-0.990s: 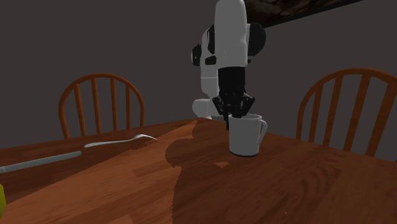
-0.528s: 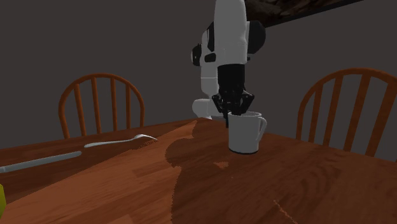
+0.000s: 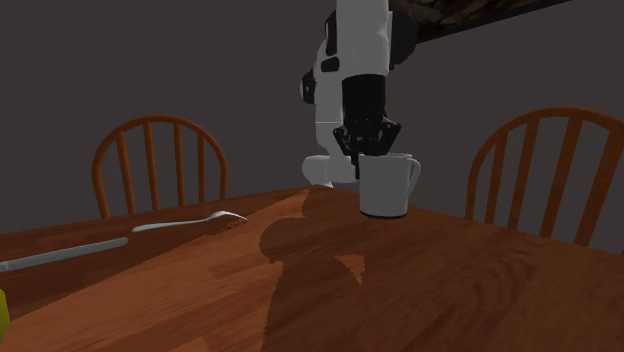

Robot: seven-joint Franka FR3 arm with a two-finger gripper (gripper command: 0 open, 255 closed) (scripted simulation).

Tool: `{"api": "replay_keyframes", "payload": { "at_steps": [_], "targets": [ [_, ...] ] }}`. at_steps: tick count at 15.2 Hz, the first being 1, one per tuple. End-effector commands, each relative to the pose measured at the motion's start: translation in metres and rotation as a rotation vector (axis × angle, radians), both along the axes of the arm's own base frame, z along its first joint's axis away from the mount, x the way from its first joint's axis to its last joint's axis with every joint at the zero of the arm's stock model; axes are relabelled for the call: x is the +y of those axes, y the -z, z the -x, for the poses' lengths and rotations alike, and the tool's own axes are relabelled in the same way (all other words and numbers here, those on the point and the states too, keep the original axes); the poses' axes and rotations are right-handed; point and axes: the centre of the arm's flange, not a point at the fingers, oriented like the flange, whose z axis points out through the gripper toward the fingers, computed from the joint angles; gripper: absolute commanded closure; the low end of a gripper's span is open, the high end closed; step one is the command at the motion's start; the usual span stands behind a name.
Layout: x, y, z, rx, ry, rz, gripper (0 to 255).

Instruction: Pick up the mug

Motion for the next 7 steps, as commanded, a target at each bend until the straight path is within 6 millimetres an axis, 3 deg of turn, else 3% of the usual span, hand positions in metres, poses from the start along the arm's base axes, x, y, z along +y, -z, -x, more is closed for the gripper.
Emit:
{"api": "replay_keyframes", "payload": {
  "at_steps": [1,5,7],
  "targets": [
    [0.001,-0.01,0.001,0.0,0.0,0.0,255],
    [0.001,-0.031,0.001,0.0,0.0,0.0,255],
    [0.001,-0.032,0.001,0.0,0.0,0.0,255]
  ]
}}
